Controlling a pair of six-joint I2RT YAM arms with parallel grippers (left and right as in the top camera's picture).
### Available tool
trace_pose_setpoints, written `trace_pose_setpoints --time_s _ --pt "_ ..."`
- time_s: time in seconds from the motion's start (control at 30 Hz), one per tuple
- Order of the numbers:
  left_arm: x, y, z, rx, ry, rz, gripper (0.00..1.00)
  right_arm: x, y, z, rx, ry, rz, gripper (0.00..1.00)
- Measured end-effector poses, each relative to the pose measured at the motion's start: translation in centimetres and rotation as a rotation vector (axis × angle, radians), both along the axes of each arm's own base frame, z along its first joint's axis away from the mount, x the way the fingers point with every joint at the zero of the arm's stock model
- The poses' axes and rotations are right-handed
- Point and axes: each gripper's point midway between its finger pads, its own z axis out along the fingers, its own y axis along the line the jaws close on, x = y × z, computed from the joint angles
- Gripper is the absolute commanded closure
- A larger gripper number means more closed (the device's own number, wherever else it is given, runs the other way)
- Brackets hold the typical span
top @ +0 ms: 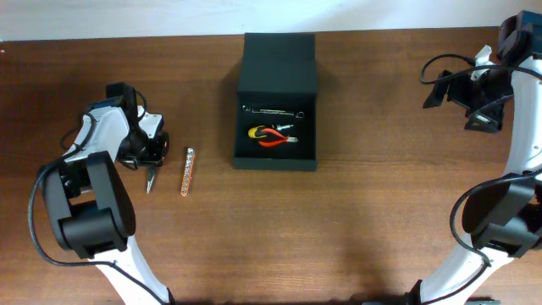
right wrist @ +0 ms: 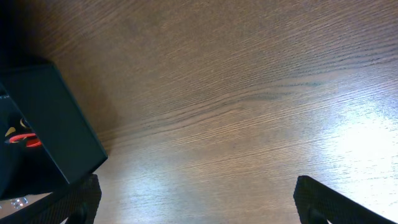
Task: Pack container
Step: 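Lower the left gripper and grasp the orange-black pliers at the hinge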
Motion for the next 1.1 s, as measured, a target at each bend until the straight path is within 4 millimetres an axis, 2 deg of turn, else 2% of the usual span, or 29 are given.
trace_pose_setpoints --time_s 0.53,0.67,0.73,0.8,1.0,1.1 --pt "-0.17 0.00 0.34 -0.002 0.011 0.004 0.97 0.00 -0.01 0.00 0.000 0.000 -0.001 0.01" --pt "-0.18 0.00 0.34 -0.002 0.011 0.004 0.87 0.00 -0.01 0.00 0.000 0.000 -0.001 0.01" --pt "-0.18 0.00 0.34 -0.002 0.011 0.004 0.77 0.00 -0.01 0.00 0.000 0.000 0.000 0.01" --pt "-0.17 0.00 0.34 -0.002 0.011 0.005 0.74 0.00 -0.01 0.00 0.000 0.000 -0.001 0.01" --pt "0.08 -0.07 -0.38 -0.009 0.010 0.005 0.47 0.00 -0.01 0.00 0.000 0.000 -0.001 0.01" --pt "0.35 -0.25 -0.38 -0.016 0.003 0.007 0.41 0.00 -0.02 -0.02 0.000 0.000 -0.001 0.01"
